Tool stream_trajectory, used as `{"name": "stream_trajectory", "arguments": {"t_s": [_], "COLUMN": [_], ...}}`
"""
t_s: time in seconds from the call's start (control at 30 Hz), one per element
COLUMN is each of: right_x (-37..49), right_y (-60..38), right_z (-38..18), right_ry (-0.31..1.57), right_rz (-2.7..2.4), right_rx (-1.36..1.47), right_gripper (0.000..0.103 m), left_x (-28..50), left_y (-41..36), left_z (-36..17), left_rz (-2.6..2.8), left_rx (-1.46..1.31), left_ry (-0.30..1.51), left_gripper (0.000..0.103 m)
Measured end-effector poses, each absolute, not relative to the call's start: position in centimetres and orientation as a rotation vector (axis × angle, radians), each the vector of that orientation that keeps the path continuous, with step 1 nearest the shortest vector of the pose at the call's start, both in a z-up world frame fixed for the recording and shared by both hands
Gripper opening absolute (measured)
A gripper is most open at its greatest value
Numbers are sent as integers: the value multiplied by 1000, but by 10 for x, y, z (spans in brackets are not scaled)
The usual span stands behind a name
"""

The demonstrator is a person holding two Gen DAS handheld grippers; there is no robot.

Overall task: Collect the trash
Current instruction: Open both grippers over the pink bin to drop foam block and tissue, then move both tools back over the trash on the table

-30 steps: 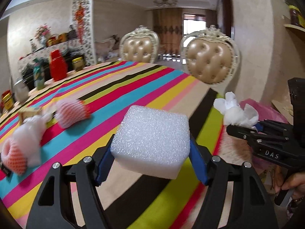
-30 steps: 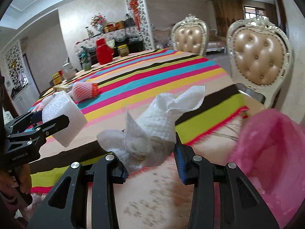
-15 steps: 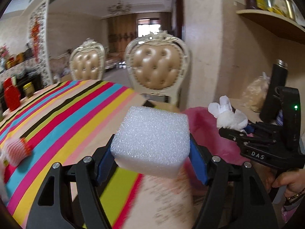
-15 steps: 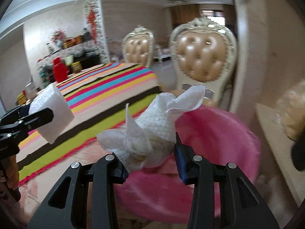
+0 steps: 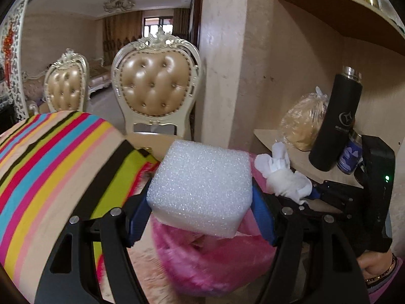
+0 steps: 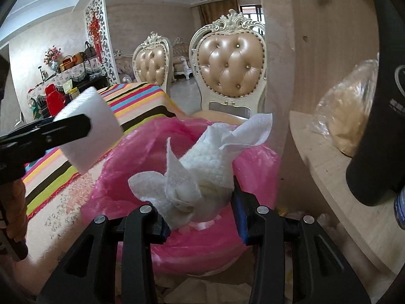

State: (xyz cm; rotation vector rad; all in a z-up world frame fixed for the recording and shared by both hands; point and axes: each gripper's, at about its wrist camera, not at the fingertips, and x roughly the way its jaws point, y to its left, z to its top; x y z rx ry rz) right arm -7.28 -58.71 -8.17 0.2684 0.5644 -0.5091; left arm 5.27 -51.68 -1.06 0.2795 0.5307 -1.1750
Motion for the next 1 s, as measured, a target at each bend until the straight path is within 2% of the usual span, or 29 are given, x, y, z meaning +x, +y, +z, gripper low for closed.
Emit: {"name": "stream_trajectory", "arguments": {"t_s": [0.17, 0.23, 0.27, 0.4, 0.43, 0.47, 0.57, 0.8, 1.0], "right_x": [-72, -69, -68, -65, -64, -64, -63, -45, -8], "right_y": [-591, -592, -591, -590, -588, -587, -582, -560, -515], "right_z": [-86, -86, -86, -85, -85, -83, -79, -67, -61], "right_ry": [576, 577, 578, 578, 578, 575, 564, 551, 563], "right_rz": [-509, -503, -503, -507, -507, -511, -511, -460, -351], "right_rx": [264, 261, 259, 250, 247, 243, 234, 214, 167], "right_gripper": [41, 41, 43, 49, 54, 63, 65, 65, 73], "left_x": [55, 59, 61, 77, 83, 87, 99, 122, 132], "left_y": [-534, -537, -536, -520, -513, -508, -483, -412, -347], "left_z": [-21, -23, -23, -18, -17, -15, -9, -1, 0], "left_rz": [-1203, -1201, -1195, -1143, -1126, -1114, -1056, -877, -713], "left_rx": [273, 269, 265, 231, 219, 209, 174, 177, 223], "left_ry": [575, 589, 589, 587, 590, 591, 584, 560, 507], "left_gripper": [70, 77, 85, 87, 87, 89, 97, 98, 98]}}
